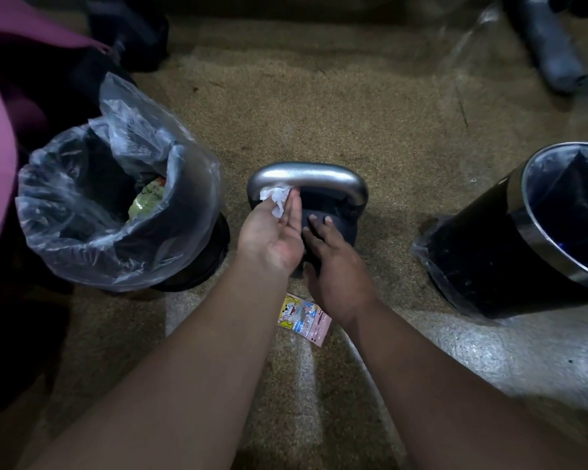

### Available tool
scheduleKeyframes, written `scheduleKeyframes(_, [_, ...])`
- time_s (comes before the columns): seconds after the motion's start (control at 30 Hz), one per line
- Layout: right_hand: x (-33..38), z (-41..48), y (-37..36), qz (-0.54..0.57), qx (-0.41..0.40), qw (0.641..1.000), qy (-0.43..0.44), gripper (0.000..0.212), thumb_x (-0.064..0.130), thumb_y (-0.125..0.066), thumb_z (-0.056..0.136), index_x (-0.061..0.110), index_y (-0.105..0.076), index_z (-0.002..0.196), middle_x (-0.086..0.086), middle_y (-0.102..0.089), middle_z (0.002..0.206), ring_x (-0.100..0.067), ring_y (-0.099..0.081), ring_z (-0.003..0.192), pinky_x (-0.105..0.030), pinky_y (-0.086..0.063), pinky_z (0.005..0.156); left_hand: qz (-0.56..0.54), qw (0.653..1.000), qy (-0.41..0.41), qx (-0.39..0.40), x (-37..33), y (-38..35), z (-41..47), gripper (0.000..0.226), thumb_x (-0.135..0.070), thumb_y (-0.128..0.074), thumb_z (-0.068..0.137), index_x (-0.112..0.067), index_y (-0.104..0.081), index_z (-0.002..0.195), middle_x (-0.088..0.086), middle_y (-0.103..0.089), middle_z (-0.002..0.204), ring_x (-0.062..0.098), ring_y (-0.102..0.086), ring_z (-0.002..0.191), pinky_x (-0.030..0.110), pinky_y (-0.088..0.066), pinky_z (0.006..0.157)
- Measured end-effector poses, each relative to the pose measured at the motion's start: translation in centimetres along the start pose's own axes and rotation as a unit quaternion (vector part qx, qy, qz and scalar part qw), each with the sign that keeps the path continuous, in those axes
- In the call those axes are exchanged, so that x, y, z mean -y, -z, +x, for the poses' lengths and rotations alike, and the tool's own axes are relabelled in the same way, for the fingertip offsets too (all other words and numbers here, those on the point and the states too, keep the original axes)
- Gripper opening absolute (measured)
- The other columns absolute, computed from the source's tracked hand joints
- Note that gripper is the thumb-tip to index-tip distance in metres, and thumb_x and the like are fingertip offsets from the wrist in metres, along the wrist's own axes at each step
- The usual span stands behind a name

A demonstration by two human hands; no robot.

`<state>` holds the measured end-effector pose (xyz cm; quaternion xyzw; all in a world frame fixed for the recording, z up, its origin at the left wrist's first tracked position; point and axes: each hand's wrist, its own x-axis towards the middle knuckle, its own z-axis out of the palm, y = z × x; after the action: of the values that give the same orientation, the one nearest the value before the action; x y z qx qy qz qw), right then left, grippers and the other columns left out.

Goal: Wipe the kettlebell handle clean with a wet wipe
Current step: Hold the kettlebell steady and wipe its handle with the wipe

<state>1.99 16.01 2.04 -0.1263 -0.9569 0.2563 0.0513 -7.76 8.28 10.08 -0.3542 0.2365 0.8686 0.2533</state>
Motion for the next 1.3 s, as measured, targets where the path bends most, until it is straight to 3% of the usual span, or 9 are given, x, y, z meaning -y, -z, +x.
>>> scheduleKeyframes(0.07, [0.0,0.0,0.1,0.000,0.004,1.000,-0.003,0.058,0.019,-0.058,0.087,0.017,-0.045,0.144,0.004,-0.027,0.157,-0.014,-0.017,0.147,-0.026,-0.022,0.118,0.004,1.000,0.003,0.008,0.3,0.2,-0.5,0.019,-0.008,-0.052,0.101,0.008,-0.061,0.099,0.019,-0.070,0.083,0.024,-0.069,0.101,0.028,-0.057,0.083])
scheduleKeyframes(0.23, [0.1,-0.2,0.2,-0.025,0.009,1.000,0.002,0.059,0.022,-0.054,0.088,0.018,-0.041,0.146,0.007,-0.022,0.159,-0.012,-0.013,0.148,-0.022,-0.016,0.117,0.007,1.000,-0.004,0.003,-0.1,-0.1,0.1,0.018,-0.008,-0.051,0.101,0.007,-0.061,0.098,0.018,-0.068,0.093,0.024,-0.069,0.098,0.027,-0.060,0.075])
scheduleKeyframes(0.43, [0.0,-0.1,0.6,-0.001,0.002,1.000,0.001,0.059,0.015,-0.056,0.086,0.015,-0.045,0.144,0.004,-0.026,0.157,-0.014,-0.016,0.147,-0.021,-0.013,0.116,0.048,0.999,-0.010,0.016,-0.2,0.1,0.0,0.016,-0.005,-0.051,0.100,0.007,-0.061,0.104,0.017,-0.072,0.083,0.023,-0.072,0.087,0.026,-0.061,0.072])
scheduleKeyframes(0.63, [0.2,-0.2,0.3,-0.005,-0.002,1.000,-0.007,0.058,0.018,-0.056,0.086,0.017,-0.045,0.144,0.005,-0.026,0.157,-0.013,-0.016,0.147,-0.023,-0.016,0.116,0.058,0.998,-0.005,0.022,-0.2,0.4,-0.2,0.020,-0.006,-0.049,0.101,0.008,-0.058,0.113,0.018,-0.073,0.082,0.024,-0.071,0.095,0.027,-0.060,0.078])
scheduleKeyframes(0.77, [0.2,-0.2,0.3,0.007,-0.001,1.000,-0.002,0.059,0.017,-0.057,0.086,0.016,-0.045,0.143,0.004,-0.027,0.157,-0.014,-0.017,0.147,-0.028,-0.020,0.118,0.047,0.999,-0.008,0.009,-0.6,-0.1,0.6,0.014,-0.005,-0.051,0.100,0.006,-0.060,0.100,0.017,-0.068,0.094,0.024,-0.069,0.090,0.027,-0.058,0.080])
scheduleKeyframes(0.87, [-0.1,-0.2,0.0,0.013,-0.008,1.000,-0.001,0.057,0.017,-0.057,0.086,0.015,-0.047,0.142,0.003,-0.028,0.156,-0.015,-0.018,0.147,-0.033,-0.027,0.117,0.055,0.998,0.000,0.014,0.1,0.2,0.0,0.018,-0.007,-0.051,0.100,0.007,-0.057,0.111,0.021,-0.067,0.101,0.025,-0.070,0.097,0.027,-0.058,0.084])
scheduleKeyframes(1.03, [-0.1,0.0,0.1,0.030,-0.014,0.999,-0.004,0.057,0.015,-0.056,0.085,0.017,-0.048,0.142,0.006,-0.030,0.156,-0.013,-0.018,0.147,-0.032,-0.025,0.118,0.079,0.997,-0.016,0.006,-0.6,0.2,0.6,0.017,-0.006,-0.052,0.099,0.006,-0.061,0.107,0.019,-0.069,0.101,0.021,-0.071,0.091,0.024,-0.059,0.076])
scheduleKeyframes(1.17, [-0.1,0.0,0.1,0.031,-0.019,0.999,-0.004,0.054,0.014,-0.056,0.085,0.016,-0.052,0.139,0.004,-0.034,0.153,-0.015,-0.023,0.146,-0.037,-0.027,0.117,0.081,0.997,-0.011,0.015,-0.1,0.7,0.1,0.023,-0.008,-0.052,0.100,0.004,-0.058,0.119,0.019,-0.070,0.102,0.020,-0.073,0.091,0.025,-0.059,0.079])
scheduleKeyframes(1.3, [-0.1,0.1,0.1,0.023,-0.019,1.000,-0.004,0.055,0.013,-0.059,0.084,0.017,-0.052,0.139,0.004,-0.035,0.153,-0.015,-0.024,0.145,-0.035,-0.025,0.118,0.066,0.998,-0.018,0.005,-0.4,0.4,0.4,0.024,-0.008,-0.052,0.100,0.005,-0.060,0.117,0.017,-0.070,0.102,0.021,-0.071,0.098,0.025,-0.058,0.080])
